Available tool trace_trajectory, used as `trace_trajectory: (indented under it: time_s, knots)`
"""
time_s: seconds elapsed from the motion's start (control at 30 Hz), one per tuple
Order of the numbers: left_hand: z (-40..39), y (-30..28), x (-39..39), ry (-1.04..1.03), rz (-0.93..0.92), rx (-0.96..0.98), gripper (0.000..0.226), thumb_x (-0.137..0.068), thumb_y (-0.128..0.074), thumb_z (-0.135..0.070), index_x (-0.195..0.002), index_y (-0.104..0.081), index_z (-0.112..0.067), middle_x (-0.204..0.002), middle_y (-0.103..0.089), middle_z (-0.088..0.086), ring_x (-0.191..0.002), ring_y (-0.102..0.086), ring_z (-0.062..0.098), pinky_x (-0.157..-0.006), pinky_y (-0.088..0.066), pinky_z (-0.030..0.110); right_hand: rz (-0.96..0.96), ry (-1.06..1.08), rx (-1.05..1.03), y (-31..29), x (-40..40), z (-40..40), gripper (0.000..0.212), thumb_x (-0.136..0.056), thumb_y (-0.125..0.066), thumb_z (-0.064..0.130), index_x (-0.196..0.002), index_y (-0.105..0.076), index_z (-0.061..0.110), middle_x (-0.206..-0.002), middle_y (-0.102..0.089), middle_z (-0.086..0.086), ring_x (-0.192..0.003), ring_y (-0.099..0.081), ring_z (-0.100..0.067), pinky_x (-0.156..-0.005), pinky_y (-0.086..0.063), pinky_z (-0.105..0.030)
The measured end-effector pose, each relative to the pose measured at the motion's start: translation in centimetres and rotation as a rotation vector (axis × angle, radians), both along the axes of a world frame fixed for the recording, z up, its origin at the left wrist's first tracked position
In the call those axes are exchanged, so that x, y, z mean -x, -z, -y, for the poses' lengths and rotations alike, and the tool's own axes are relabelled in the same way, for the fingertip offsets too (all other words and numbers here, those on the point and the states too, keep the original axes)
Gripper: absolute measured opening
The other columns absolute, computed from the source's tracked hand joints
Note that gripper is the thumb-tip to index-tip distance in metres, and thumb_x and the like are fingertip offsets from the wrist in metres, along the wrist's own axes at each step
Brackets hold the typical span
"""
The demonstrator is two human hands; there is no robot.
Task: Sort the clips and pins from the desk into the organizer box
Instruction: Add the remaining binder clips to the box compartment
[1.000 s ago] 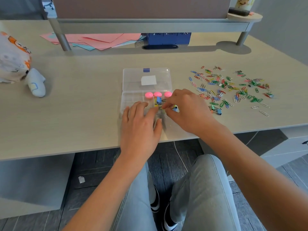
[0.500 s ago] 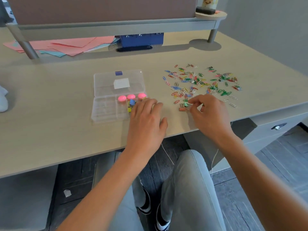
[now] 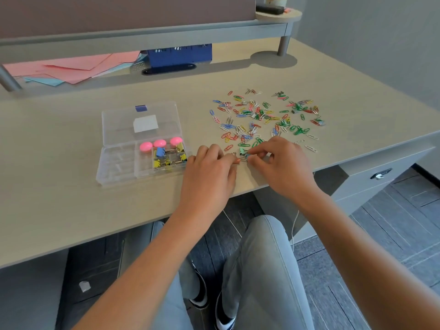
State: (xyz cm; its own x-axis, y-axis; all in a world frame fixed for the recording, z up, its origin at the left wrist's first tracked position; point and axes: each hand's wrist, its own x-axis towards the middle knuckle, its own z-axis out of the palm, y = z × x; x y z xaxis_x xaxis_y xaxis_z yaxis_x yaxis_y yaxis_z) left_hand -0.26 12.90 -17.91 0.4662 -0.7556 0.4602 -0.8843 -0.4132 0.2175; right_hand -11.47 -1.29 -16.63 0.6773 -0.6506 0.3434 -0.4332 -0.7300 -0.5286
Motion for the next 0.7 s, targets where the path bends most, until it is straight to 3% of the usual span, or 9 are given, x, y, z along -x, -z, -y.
trace_trajectory:
  time_s: [0.13,0.4,0.53,0.7]
  knots:
    - [-0.8,0.0,0.3,0.013,-0.066,0.030,0.023,-0.093,-0.062,-0.031,-0.109,-0.071,-0.018,-0.097,-0.060,-0.001,-0.096,-0.051,0.022,-0.079,-0.047,0.041,0.020,-0.037,-0.044,0.3,0.6,0.0,0.012,-0.087,-0.073,0.040,-0.096,-0.077,0.032,-0.091,-0.063,0.012,-0.070,-0.049,0.003,-0.059,-0.033,-0.021]
    - [-0.1,-0.5,0.6,-0.054,-0.099,0.044,0.036,-0.089,-0.066,-0.038,-0.112,-0.064,-0.011,-0.101,-0.061,0.004,-0.099,-0.052,0.026,-0.081,-0.047,0.041,0.027,-0.038,-0.185,-0.1,1.4,-0.4,0.010,-0.087,-0.076,0.032,-0.088,-0.066,0.029,-0.084,-0.067,0.014,-0.070,-0.056,-0.005,-0.059,-0.040,-0.024]
    - [0.9,-0.6,1.1,-0.197,-0.119,0.044,0.043,-0.084,-0.068,-0.050,-0.093,-0.064,-0.009,-0.091,-0.059,0.007,-0.091,-0.050,0.028,-0.078,-0.046,0.040,0.075,-0.014,-0.220,-0.1,1.8,-0.7,0.010,-0.086,-0.077,0.027,-0.086,-0.067,0.029,-0.079,-0.066,0.014,-0.068,-0.057,-0.005,-0.059,-0.041,-0.023]
    - [1.4,-0.9,1.1,-0.237,-0.146,0.031,0.022,-0.089,-0.061,-0.030,-0.090,-0.067,-0.009,-0.089,-0.060,0.008,-0.088,-0.053,0.030,-0.077,-0.048,0.045,0.097,0.008,-0.232,-0.4,2.1,-0.7,0.011,-0.085,-0.078,0.025,-0.085,-0.068,0.028,-0.077,-0.066,0.014,-0.071,-0.060,-0.007,-0.060,-0.046,-0.025]
